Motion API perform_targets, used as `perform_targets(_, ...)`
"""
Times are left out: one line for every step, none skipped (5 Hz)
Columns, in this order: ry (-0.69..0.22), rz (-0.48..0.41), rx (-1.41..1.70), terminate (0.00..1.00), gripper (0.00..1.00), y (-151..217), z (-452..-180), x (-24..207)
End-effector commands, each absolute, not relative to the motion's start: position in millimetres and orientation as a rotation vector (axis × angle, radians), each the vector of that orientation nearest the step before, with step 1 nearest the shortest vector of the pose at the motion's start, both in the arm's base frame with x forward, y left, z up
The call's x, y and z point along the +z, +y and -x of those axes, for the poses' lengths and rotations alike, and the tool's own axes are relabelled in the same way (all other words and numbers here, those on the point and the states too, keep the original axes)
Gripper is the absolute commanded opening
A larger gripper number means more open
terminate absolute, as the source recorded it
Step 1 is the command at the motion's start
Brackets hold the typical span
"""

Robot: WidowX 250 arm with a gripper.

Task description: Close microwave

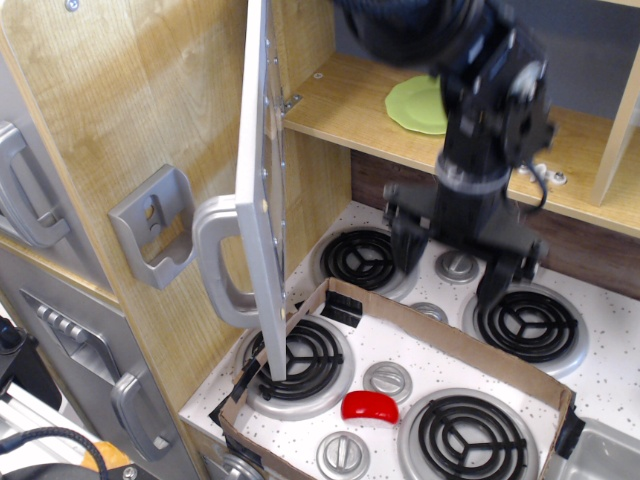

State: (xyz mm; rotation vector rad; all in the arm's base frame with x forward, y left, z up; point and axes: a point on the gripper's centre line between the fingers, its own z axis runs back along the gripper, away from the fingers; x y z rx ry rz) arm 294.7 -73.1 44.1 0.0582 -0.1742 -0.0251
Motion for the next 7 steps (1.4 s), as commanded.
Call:
perform_targets(-0.201, -0.139, -0.120, 0.00, 1.00, -49.8, -292.5, 117.4)
perform_targets(-0.145, -0.177, -0.167, 0.00, 1.00, -30.2, -281.0, 133.2)
perform_targets(-0.093, -0.240, -0.225, 0.00, 1.00, -6.5, -274.6, 155.9)
perform_targets(-0.076, -0.264, -0.298, 0.00, 1.00, 13.4, -266.4, 184.7)
perform_targets(-0.081, -0.277, -0.325, 0.00, 1.00, 28.4, -255.3, 208.8)
perform_targets(-0.092, -0.281, -0.318, 0.00, 1.00, 42.0, -242.9, 218.1)
perform_targets(-0.088, -0.273, -0.353, 0.00, 1.00, 61.3, -234.4, 207.5)
